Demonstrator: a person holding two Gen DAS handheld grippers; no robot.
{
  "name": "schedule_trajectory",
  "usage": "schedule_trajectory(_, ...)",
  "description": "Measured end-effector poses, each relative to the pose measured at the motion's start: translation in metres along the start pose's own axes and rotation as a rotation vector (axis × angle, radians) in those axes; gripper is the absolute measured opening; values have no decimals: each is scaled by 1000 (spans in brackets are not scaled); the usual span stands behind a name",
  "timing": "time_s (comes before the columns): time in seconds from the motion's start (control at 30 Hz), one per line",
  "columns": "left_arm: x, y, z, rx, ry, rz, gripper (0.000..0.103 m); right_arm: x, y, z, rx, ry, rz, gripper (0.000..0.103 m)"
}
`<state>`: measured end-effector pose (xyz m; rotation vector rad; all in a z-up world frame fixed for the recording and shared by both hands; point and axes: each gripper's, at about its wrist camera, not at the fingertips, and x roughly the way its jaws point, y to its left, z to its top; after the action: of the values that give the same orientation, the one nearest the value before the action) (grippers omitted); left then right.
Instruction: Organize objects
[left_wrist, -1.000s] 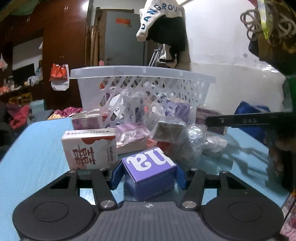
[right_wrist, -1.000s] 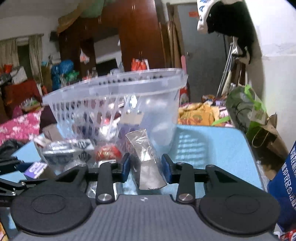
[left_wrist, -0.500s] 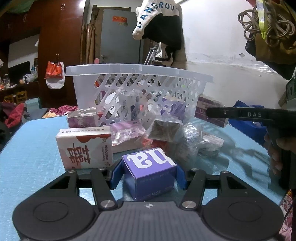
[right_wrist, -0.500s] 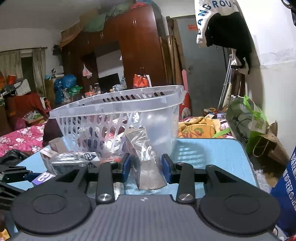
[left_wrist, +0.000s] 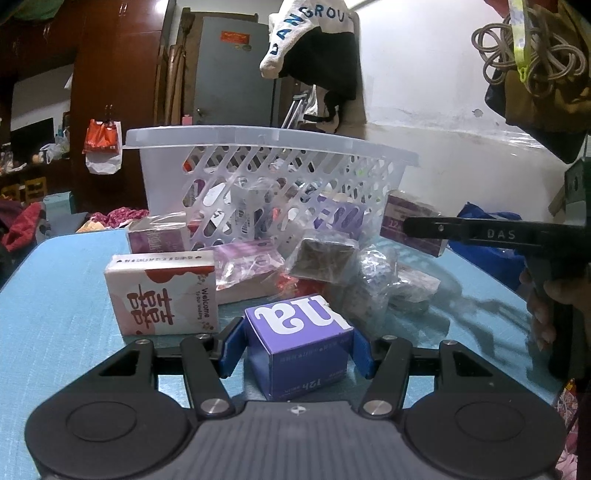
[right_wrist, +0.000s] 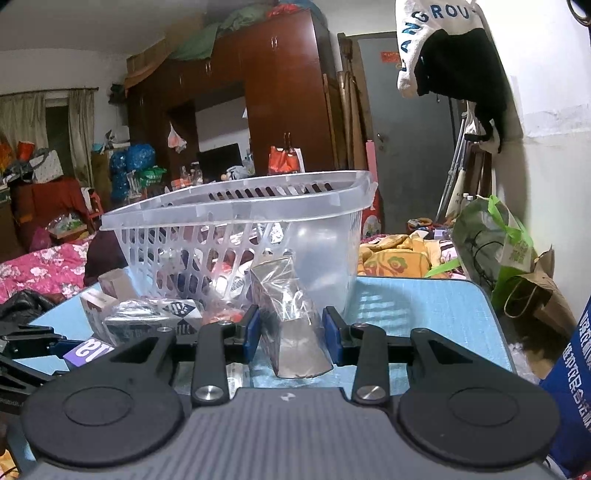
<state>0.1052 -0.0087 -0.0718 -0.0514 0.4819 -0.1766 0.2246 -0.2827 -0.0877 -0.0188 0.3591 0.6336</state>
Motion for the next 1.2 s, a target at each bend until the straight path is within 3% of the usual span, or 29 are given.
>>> schedule_trajectory(0.2,-2,6,0,-42,-11,-35,62,1,1,-1,-6,8,4,40)
schedule_trajectory(1.2,-3,12,-3,-64,-30,-64,62,-3,3,-1,-15,10,6,40)
